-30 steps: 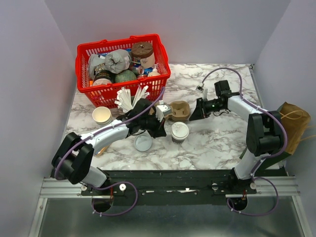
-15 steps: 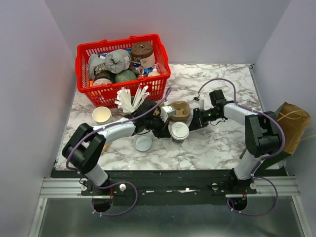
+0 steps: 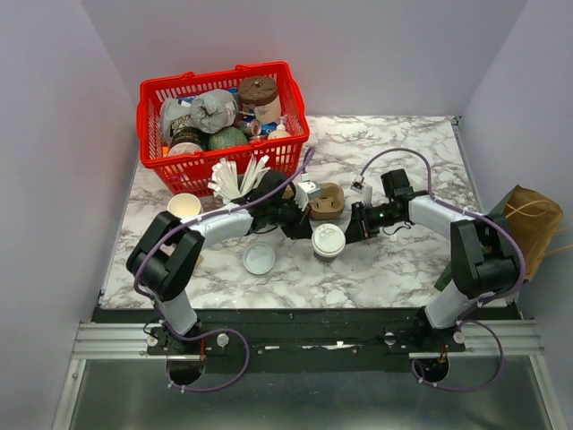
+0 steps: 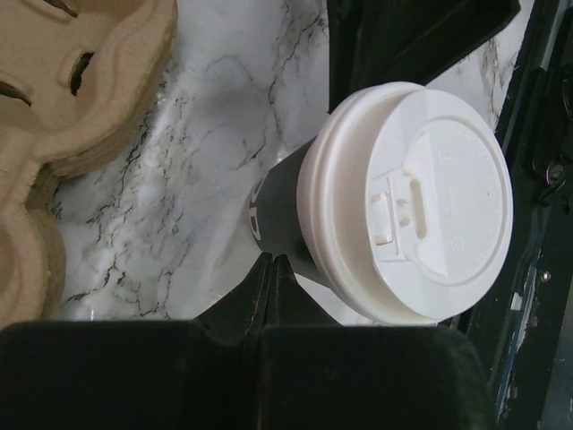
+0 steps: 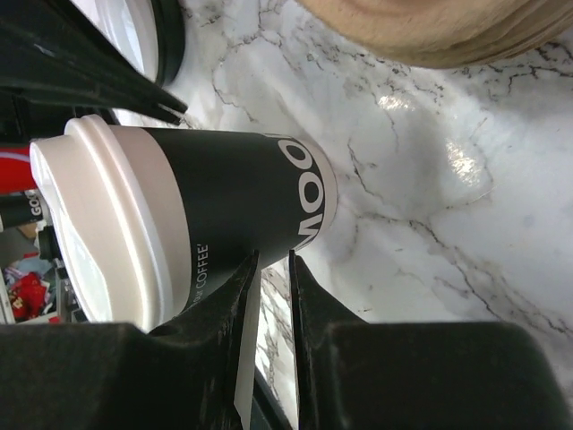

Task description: Pack the takeout coffee

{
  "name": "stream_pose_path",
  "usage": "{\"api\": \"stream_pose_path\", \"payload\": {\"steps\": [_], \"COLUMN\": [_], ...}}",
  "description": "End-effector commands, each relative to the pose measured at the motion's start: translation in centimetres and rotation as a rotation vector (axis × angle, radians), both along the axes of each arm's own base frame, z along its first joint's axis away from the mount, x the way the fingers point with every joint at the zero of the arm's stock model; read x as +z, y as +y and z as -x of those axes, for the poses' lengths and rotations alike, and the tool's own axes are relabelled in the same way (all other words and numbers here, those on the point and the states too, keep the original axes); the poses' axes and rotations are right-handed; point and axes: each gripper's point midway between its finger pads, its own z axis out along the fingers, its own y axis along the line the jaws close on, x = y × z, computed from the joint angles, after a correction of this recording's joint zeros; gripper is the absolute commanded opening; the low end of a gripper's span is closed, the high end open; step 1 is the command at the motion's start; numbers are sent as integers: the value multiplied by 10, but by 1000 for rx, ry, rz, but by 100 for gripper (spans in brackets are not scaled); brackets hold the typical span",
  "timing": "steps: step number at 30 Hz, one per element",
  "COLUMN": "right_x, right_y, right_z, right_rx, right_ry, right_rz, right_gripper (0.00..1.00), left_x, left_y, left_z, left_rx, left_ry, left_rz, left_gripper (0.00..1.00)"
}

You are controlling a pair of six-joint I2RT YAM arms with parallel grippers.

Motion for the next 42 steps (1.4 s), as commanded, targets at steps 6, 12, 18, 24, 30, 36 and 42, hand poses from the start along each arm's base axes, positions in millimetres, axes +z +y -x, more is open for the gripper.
{"api": "stream_pose_path", "payload": {"steps": [6,12,18,24,30,36,42], "right_x": [3,8,41,80,64,47,36], "right_y": [-10,-39,-40,-6,5,4,8], "right_z": [14,-2,-35,-36,-22,-7,-2], "right_rx": [-25,-37,-71,46,97,90,88], "right_ry": [66,98,55,17,63,95,150], "right_rz": [85,192,8,-295,-294,-277,-282], "right_gripper": [27,45,66,82,84,83,78], "left_x": [16,42,68,70,70,70,61], "left_y": [-1,13,31,24,5,-15,-23], "left_z": [-30,-41,-30,2,2,-5,-3], "left_rx": [38,114,139,25,15,-17,-25], "left_ry": [-60,-89,-101,-27,72,137,222], "left_rz": [17,-48,-81,2,95,167,212], "left_gripper": [9,46,61,71,72,70,68]}}
